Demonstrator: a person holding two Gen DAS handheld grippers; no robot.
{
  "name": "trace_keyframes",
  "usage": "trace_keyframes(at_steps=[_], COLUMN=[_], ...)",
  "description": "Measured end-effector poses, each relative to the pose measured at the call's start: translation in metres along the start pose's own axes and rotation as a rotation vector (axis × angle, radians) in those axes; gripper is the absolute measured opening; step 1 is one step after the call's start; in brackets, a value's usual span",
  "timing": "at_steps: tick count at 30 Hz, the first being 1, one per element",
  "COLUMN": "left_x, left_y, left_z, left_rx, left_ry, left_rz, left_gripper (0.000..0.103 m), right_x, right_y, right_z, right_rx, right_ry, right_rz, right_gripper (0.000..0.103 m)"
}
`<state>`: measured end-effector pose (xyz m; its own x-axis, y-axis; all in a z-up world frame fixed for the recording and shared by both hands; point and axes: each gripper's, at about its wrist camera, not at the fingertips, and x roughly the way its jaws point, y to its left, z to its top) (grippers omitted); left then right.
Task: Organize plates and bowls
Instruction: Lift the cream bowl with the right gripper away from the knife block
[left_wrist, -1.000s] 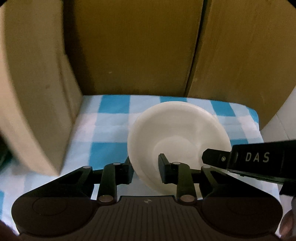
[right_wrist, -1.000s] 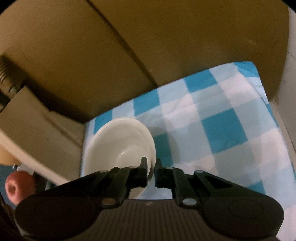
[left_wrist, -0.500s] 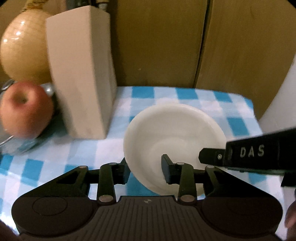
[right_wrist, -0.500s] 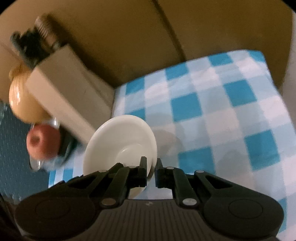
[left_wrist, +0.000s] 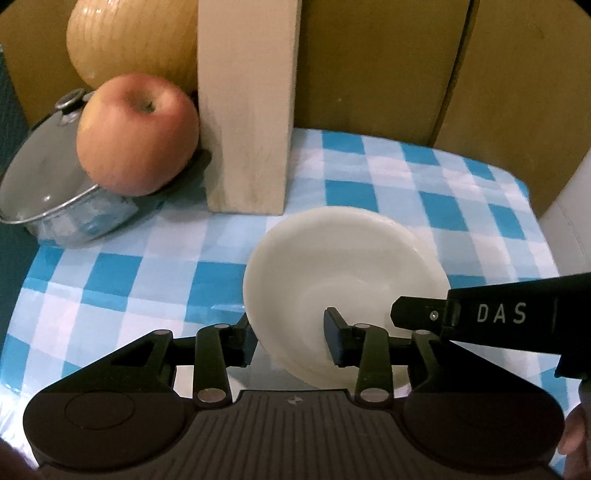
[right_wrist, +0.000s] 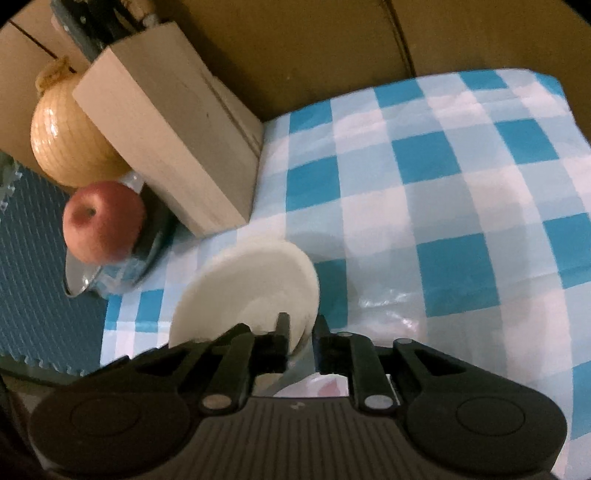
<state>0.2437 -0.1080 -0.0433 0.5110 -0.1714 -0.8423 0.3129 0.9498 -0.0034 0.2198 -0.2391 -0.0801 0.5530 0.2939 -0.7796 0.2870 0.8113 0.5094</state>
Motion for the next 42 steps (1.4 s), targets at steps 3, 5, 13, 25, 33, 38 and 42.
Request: trace_keyframes(at_steps=[3,5,13,25,33,38,42], left_x=[0.004,0.003,-0.001,0.001,0.005,-0.001,-0.012], left_y=[0.001,0.003,-0.007,-0.012,-0.013,-0.008,-0.009], left_z=[-0.003,-0.004,-0.01,-0.015,-0.015,-0.013,-0.012], left_rx=[0.006,0.005,0.085,0.131,0.159,0.118,0.113], left_ry=[-0.002,-0.019,-0.091,-0.101,-0.101,-0.107,-0.141], left_rz=[0.022,0.044,0.084,0.113,0.139,0.127,0.134], left_gripper=[0.052,0.061,0.081,0.067,0.038,0.033,0.034], right_x=[0.001,-0.001,-0.005,-0.003,-0.002,-0.011,-0.016], right_y=[-0.003,-0.004,-0.003,0.002,0.0,0.004,0.008], right_z=[0.002,0.003,0.005,-0.001,-0.002,-0.002,-0.003], right_rx=[0.007,0.002,-0.019,-0.072,-0.082,-0.089,-0.099], right_ry=[-0.009,-0.023,-0.049,-0.038,-0.042,-0.079,-0.088], right_rz=[-0.012,-0.024,-0.037,-0.05,-0.051,-0.034,-0.023], right_gripper=[0.021,0.022,0.029,0.028,0.006,0.005,0.005])
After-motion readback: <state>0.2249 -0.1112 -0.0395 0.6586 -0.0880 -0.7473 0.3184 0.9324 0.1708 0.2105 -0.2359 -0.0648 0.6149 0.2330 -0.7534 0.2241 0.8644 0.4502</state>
